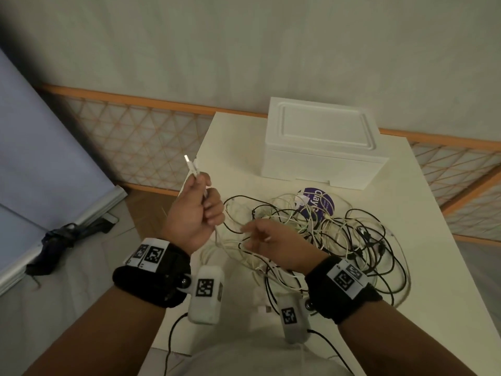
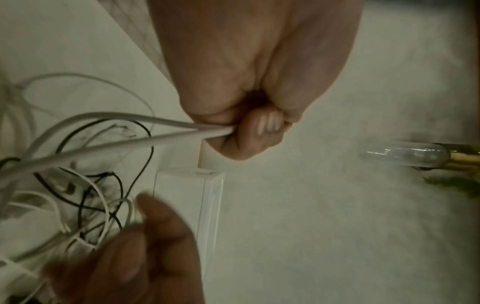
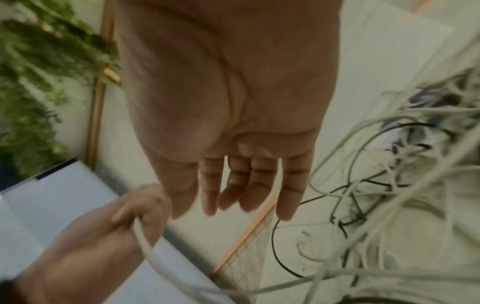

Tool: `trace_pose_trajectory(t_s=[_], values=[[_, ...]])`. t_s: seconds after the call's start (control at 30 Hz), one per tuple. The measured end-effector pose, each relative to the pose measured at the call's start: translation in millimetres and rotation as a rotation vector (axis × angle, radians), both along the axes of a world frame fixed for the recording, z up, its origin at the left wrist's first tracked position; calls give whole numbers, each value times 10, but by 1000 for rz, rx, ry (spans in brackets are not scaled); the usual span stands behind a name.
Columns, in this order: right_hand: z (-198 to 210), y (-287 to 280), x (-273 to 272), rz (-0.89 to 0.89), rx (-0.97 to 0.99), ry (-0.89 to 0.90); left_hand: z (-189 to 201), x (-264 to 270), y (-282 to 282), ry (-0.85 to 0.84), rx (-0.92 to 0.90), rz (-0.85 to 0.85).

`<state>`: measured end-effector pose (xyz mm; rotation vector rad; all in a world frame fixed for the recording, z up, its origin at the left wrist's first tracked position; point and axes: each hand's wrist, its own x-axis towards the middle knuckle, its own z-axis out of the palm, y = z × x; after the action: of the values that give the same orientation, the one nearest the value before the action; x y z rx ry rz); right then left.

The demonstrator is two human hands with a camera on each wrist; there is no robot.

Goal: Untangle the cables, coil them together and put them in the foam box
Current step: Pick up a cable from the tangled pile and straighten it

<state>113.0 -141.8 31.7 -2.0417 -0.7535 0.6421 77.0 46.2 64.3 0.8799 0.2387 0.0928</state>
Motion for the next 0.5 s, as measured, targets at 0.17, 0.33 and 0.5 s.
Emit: trace_pose_trajectory(t_s=[0.17,0.33,0.5], values=[[159,320,-100,213,-45,-89,59,7,-213,-80,-71,-157],[118,-6,-24,99,-40,-40,48,-37,198,27,112,37],[-61,-698,265,-36,-308,-208,-31,-154,908,186,162,389]])
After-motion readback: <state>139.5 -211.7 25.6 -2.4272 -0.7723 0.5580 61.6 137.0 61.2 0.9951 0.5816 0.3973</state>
